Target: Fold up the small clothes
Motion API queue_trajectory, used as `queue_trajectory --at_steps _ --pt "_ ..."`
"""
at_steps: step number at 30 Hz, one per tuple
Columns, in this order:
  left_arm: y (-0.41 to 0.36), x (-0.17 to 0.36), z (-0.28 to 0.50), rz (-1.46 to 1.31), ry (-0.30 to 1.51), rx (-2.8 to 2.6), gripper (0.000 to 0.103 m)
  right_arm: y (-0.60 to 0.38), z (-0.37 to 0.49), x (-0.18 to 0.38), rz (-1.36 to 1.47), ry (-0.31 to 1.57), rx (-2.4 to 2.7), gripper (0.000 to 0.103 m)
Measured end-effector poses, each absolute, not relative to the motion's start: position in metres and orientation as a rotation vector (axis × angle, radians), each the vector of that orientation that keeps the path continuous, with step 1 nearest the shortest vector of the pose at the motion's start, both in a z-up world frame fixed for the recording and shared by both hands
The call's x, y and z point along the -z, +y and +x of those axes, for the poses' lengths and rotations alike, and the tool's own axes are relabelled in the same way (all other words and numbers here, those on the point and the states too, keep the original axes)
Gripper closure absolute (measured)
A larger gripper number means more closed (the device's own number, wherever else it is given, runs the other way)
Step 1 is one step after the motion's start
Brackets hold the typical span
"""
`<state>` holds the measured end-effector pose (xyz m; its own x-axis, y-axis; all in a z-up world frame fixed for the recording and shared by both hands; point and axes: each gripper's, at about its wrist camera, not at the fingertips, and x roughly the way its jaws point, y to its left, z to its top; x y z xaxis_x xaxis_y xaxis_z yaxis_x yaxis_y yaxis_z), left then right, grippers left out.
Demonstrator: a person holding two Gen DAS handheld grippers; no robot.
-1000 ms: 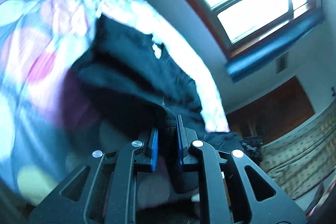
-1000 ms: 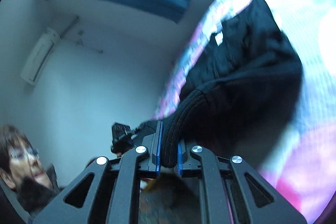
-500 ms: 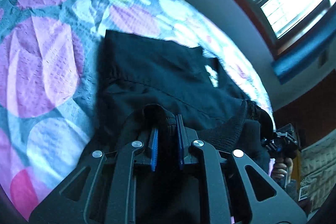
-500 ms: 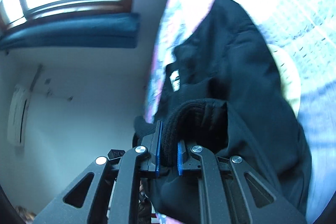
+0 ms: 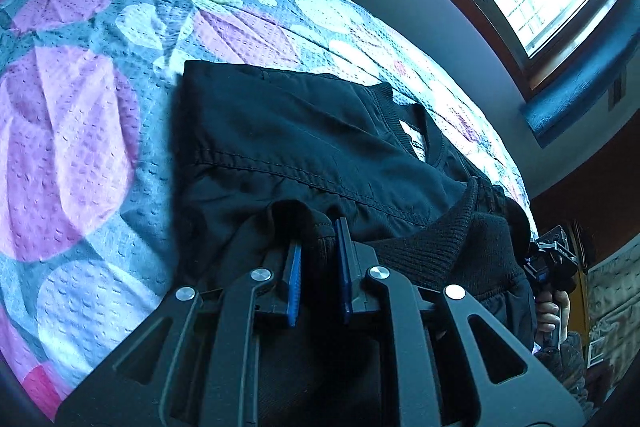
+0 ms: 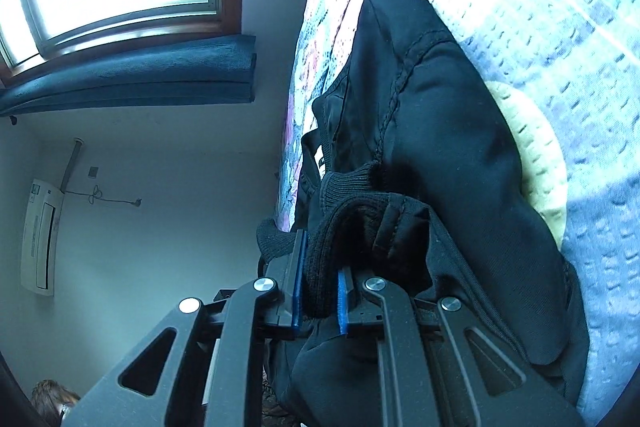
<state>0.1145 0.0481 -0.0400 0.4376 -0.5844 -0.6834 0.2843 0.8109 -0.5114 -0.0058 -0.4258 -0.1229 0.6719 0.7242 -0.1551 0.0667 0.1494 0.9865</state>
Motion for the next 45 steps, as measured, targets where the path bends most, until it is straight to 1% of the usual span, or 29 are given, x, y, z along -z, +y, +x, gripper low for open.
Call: queue_trajectory --at_steps 12,17,21,22,24,25,26,27,28,29,31,34,40,43,45 --pt "0.047 0.038 0.113 -0.321 0.969 0.539 0.087 -0.426 -0.005 0.124 1.366 0.730 -0.537 0.091" --pt "0.045 0.034 0.111 -0.297 0.963 0.528 0.087 -0.425 -0.005 0.125 1.361 0.733 -0.534 0.088" --pt "0.044 0.028 0.110 -0.287 0.960 0.525 0.086 -0.425 -0.005 0.121 1.349 0.730 -0.534 0.083" --pt "0.046 0.027 0.110 -0.296 0.959 0.529 0.085 -0.425 -0.006 0.120 1.343 0.728 -0.533 0.080" --pt "0.053 0.023 0.112 -0.347 0.958 0.546 0.080 -0.426 -0.007 0.116 1.325 0.719 -0.525 0.073" --pt "0.058 0.022 0.113 -0.383 0.957 0.557 0.077 -0.427 -0.008 0.112 1.316 0.710 -0.521 0.066" --pt "0.066 0.020 0.115 -0.427 0.949 0.561 0.069 -0.429 -0.010 0.108 1.304 0.695 -0.517 0.063" --pt "0.072 0.016 0.114 -0.445 0.927 0.541 0.052 -0.431 -0.011 0.104 1.292 0.682 -0.509 0.061" --pt "0.079 0.011 0.113 -0.458 0.891 0.513 0.044 -0.433 -0.013 0.101 1.277 0.672 -0.498 0.057" --pt "0.086 0.006 0.112 -0.470 0.859 0.512 0.038 -0.436 -0.015 0.097 1.261 0.664 -0.486 0.056" --pt "0.093 -0.002 0.112 -0.457 0.835 0.516 0.038 -0.439 -0.017 0.093 1.232 0.662 -0.468 0.056" --pt "0.085 -0.011 0.115 -0.318 0.818 0.546 0.038 -0.441 -0.017 0.086 1.157 0.676 -0.440 0.056" --pt "0.031 -0.012 0.128 0.096 0.801 0.609 0.034 -0.439 -0.008 0.071 0.962 0.718 -0.393 0.056" --pt "0.006 -0.005 0.141 0.214 0.822 0.664 0.033 -0.436 0.001 0.063 0.833 0.745 -0.365 0.056" --pt "-0.003 0.001 0.148 0.245 0.844 0.690 0.033 -0.438 0.004 0.061 0.790 0.753 -0.358 0.056"
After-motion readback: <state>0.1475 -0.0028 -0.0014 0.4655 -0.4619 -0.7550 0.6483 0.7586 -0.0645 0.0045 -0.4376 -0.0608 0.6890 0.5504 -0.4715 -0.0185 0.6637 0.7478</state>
